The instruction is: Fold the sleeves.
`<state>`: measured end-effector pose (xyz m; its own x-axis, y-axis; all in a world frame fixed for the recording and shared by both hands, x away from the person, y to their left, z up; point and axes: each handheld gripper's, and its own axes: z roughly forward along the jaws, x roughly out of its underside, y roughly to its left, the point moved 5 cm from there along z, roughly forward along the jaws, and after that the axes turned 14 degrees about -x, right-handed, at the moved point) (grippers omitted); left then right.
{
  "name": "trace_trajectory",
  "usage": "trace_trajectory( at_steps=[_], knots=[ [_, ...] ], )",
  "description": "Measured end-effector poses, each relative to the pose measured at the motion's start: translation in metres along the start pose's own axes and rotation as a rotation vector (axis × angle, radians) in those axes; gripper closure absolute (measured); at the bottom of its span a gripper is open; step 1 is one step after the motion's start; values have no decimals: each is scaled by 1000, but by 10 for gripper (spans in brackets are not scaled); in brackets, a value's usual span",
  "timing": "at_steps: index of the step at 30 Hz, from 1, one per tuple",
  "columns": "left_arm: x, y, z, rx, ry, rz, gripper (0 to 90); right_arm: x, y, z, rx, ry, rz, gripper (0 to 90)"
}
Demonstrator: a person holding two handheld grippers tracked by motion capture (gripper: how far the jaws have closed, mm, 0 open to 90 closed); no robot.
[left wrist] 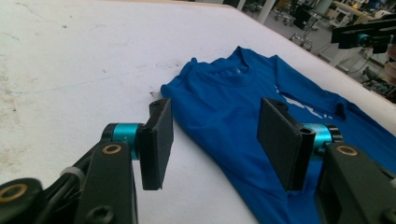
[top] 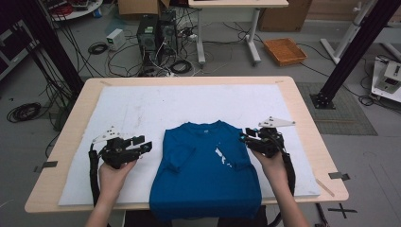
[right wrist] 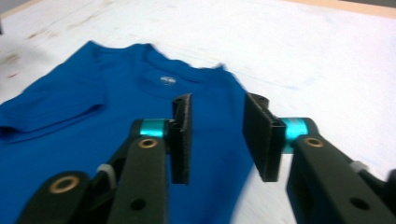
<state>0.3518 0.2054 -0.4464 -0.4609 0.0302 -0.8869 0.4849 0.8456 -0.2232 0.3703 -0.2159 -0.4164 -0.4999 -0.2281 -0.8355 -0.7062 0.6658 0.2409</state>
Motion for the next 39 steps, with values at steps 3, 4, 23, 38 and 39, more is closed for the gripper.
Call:
trace_trajectory(
  at_steps=[3,4,23,38,39],
  knots=[
    [-1,0,1,-5,-6,12,450,9,-15,-11,21,-49,30,567],
    [-1,0,0,-12,-8,15,447,11,-20,-14,20,-51,45,546],
    [-7,2,-1,-54,-9,64,406,14,-40,-37,39,-119,35,380],
    [-3,-7,-1,-43,21,102,400,8,-43,-38,46,-137,44,368],
    [-3,-8,-1,-41,18,99,396,8,-42,-37,45,-139,43,368]
  ],
)
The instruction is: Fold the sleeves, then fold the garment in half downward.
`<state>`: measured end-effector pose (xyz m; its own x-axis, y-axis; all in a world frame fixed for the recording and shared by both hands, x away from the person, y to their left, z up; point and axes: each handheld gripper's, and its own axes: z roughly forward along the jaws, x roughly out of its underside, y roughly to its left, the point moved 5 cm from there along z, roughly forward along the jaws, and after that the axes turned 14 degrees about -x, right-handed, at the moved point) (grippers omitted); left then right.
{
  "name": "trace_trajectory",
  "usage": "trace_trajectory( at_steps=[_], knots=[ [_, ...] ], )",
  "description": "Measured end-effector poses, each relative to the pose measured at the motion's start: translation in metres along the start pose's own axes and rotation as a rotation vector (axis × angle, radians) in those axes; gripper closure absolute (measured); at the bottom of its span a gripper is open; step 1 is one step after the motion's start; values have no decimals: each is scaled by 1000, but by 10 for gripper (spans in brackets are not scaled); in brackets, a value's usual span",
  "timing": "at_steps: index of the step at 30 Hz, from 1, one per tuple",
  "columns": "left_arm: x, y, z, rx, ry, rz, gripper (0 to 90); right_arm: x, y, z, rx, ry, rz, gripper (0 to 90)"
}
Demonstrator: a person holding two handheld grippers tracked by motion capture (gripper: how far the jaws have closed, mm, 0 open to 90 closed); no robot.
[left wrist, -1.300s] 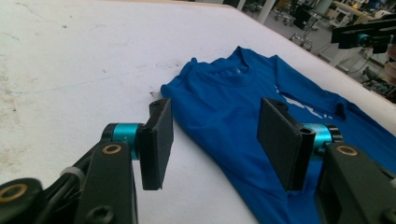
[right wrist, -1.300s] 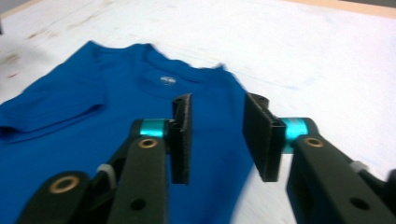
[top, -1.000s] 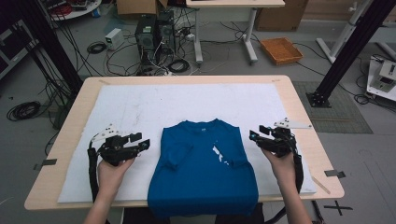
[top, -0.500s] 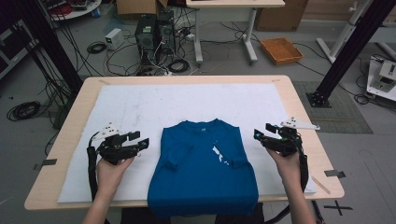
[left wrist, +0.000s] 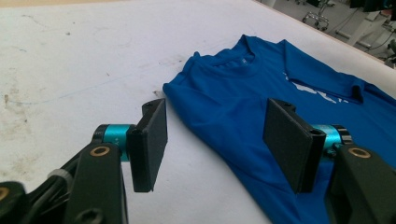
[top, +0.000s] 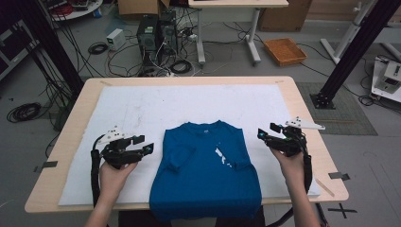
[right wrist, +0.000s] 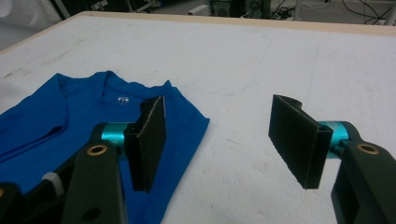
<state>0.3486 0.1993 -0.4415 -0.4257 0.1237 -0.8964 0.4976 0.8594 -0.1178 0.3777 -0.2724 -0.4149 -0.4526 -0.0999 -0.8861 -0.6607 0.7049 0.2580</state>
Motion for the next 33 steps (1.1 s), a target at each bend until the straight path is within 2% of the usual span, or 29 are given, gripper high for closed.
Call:
trace_trajectory(
  at_steps=[13,19,26,30,33],
  knots=[
    [-1,-3,4,7,8,-20,396,1,2,5,-7,15,4,368],
    [-4,-6,12,5,31,-33,396,4,1,7,-7,23,4,368],
    [-15,-14,33,31,62,-39,400,4,-1,16,-18,47,9,372],
    [-19,-15,48,31,76,-58,407,4,-3,26,-22,60,17,389],
    [-20,-14,61,25,112,-66,420,4,-5,34,-25,71,28,428]
  ],
)
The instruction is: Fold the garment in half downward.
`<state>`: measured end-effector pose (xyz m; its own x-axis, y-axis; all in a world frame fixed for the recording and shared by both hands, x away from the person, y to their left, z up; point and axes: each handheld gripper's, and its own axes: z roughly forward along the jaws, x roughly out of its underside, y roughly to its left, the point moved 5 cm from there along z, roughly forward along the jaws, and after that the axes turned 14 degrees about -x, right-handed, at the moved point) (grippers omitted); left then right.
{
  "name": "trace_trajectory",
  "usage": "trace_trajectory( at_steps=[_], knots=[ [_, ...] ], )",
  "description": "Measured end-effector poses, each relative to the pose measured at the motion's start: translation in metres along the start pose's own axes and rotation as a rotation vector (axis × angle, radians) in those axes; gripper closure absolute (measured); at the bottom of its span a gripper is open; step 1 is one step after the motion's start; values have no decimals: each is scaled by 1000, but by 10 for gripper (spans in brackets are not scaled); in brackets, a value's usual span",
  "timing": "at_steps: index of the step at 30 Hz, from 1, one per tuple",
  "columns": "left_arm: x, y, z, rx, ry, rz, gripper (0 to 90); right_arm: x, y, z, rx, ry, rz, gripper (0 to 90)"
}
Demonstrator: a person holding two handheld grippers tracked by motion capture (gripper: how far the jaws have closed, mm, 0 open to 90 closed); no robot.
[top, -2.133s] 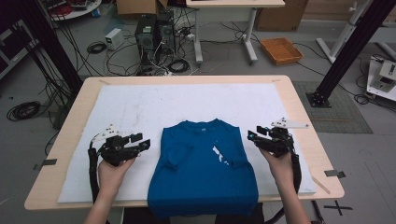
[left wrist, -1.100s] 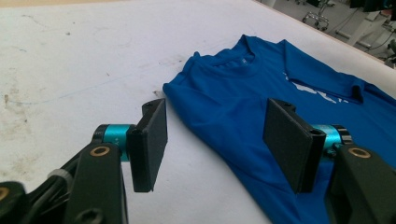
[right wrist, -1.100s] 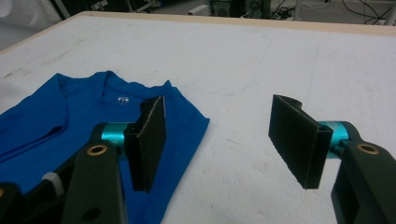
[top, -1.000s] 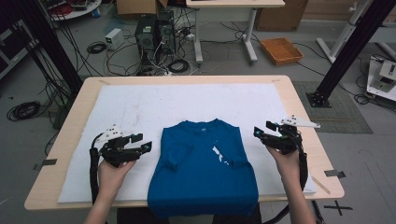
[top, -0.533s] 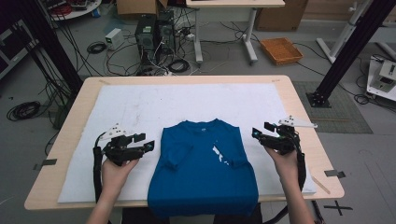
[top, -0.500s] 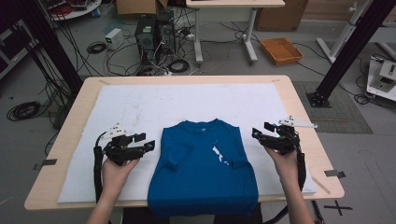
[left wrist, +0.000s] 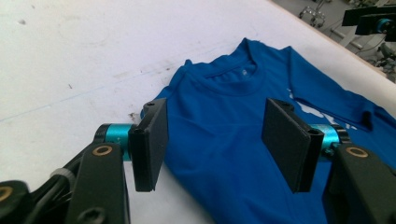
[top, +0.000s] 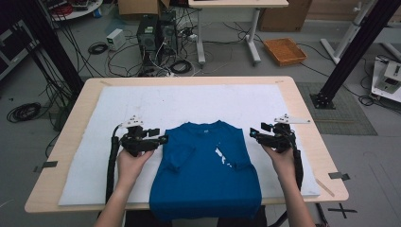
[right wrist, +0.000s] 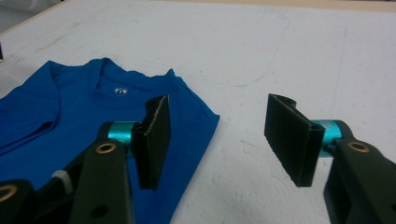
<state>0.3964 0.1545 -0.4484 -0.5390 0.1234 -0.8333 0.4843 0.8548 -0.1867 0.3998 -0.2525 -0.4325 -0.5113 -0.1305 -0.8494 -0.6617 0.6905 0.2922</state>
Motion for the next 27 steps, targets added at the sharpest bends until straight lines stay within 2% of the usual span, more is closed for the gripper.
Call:
trace_trajectory(
  at_steps=[4,8,11,13,16,17,20,22,23,24,27],
  knots=[
    [-3,5,20,-25,55,-19,450,-2,-4,14,-13,15,14,483],
    [-6,12,35,-70,78,-46,459,-5,-9,33,-16,64,33,534],
    [-6,16,43,-91,101,-62,505,-5,-13,47,-3,96,38,550],
    [-5,18,50,-113,124,-63,532,-4,-17,57,15,135,60,551],
    [-2,22,56,-149,158,-42,574,-1,-21,71,34,188,57,570],
    [-2,22,56,-149,158,-42,591,0,-22,76,46,204,55,586],
    [-2,23,57,-181,152,-24,666,5,-25,83,69,249,40,693],
    [-2,22,57,-202,152,-8,764,5,-25,82,89,252,15,830],
    [-2,22,57,-212,152,5,800,4,-25,81,79,248,16,854],
    [-2,22,57,-211,150,4,844,3,-25,80,89,246,7,874],
    [-2,24,56,-239,149,8,863,3,-25,77,99,242,8,879]
  ],
)
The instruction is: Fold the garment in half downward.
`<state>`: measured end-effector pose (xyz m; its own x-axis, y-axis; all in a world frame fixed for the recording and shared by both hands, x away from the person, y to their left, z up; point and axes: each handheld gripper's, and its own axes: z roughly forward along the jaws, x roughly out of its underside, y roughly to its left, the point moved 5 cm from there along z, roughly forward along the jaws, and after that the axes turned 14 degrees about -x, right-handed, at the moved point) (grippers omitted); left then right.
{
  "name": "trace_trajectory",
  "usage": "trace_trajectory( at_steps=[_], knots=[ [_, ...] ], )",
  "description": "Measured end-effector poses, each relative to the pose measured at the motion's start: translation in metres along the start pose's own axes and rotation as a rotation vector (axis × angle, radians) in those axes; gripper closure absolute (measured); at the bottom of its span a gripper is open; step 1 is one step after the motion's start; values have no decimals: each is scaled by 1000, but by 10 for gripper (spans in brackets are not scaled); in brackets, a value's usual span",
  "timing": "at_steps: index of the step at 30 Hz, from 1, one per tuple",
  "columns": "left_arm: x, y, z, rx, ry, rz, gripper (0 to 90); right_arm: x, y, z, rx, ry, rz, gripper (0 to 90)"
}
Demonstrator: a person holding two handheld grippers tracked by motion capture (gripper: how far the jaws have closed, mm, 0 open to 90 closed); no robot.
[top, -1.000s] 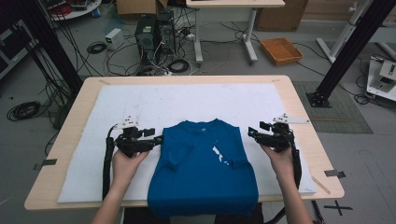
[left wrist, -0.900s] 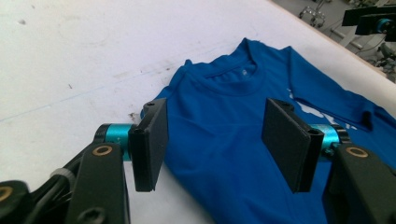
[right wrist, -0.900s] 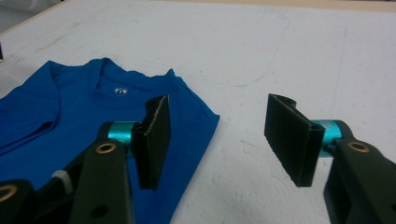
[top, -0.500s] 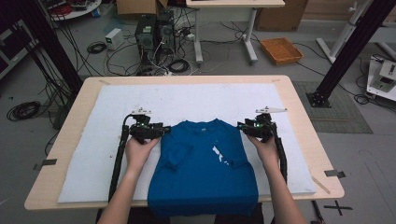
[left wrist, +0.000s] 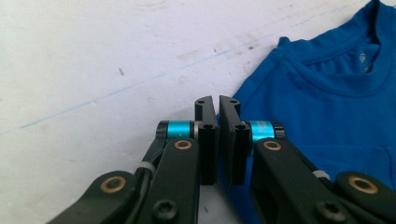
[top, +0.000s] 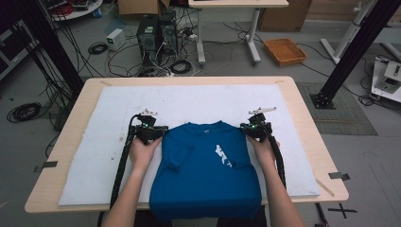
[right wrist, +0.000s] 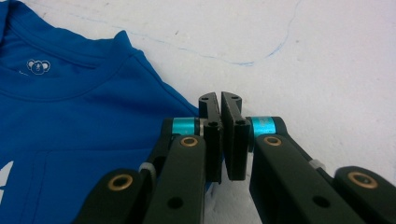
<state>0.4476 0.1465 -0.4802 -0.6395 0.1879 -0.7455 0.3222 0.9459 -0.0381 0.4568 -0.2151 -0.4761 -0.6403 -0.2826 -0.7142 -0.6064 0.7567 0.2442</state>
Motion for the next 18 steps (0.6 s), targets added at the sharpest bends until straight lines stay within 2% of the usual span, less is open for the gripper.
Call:
trace_trajectory(
  at_steps=[3,4,5,6,7,8,9,11,12,14,17,18],
  knots=[
    [-1,2,-1,-3,-3,-14,863,1,0,-2,13,-7,2,879],
    [-2,2,-2,2,-16,-24,852,1,-1,-3,14,-14,7,847],
    [-4,2,-3,3,-31,-28,818,0,0,-3,15,-21,1,829],
    [-5,1,-3,13,-43,-37,732,-2,0,-4,21,-34,-8,796],
    [-6,0,-3,43,-49,-37,704,-3,1,-5,17,-46,-10,771],
    [-6,0,-3,43,-49,-37,669,-3,1,-5,17,-46,-10,771],
    [-9,-3,0,60,-41,-27,632,-9,2,-6,-5,-75,-14,737],
    [-11,-7,4,78,-28,-1,612,-14,5,-4,-32,-83,-22,718],
    [-13,-9,7,88,-19,7,597,-16,7,-1,-44,-85,-42,707],
    [-15,-13,11,100,-18,19,593,-18,9,7,-48,-44,-43,673],
    [-15,-16,15,95,17,59,589,-18,13,16,-62,-8,-64,637],
    [-15,-16,15,95,17,59,584,-18,13,18,-62,0,-72,633]
  ],
)
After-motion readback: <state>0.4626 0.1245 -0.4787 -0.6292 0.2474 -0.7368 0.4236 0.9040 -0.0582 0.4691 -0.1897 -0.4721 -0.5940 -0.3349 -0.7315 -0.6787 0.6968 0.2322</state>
